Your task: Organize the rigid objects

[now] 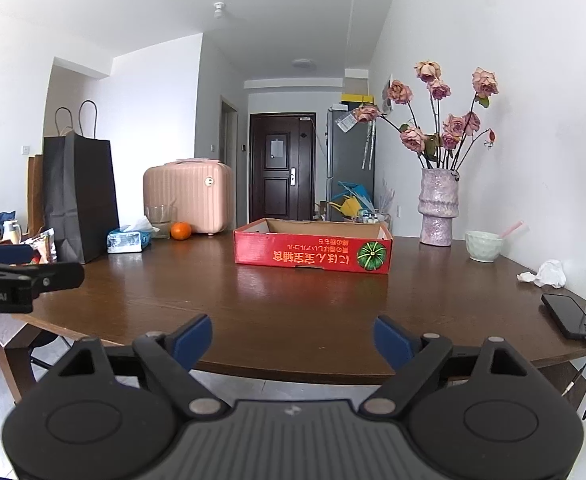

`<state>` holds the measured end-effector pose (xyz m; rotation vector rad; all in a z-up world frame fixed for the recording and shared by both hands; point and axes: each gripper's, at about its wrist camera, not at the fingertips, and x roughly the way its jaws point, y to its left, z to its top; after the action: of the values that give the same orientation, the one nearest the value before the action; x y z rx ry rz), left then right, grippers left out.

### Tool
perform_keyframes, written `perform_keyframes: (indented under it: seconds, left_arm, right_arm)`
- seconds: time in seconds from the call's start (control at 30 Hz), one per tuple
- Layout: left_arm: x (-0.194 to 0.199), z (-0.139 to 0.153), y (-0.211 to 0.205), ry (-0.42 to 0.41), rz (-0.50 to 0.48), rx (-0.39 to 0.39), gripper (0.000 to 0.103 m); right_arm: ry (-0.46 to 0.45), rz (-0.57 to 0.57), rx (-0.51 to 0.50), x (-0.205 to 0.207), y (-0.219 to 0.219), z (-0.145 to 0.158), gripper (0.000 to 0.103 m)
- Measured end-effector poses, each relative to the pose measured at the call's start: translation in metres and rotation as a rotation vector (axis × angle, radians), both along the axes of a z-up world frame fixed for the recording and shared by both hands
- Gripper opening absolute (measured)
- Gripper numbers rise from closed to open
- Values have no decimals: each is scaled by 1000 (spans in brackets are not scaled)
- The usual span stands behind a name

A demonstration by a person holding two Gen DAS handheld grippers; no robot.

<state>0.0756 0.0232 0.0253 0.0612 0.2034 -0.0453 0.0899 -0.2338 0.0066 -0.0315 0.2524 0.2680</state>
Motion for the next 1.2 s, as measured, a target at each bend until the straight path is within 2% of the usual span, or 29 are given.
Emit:
perform_keyframes:
  seconds: [1.2]
  left_arm:
    - [-1,0,1,1,3,10,103]
  right_arm:
    - [22,-4,26,2,-3,-1,88]
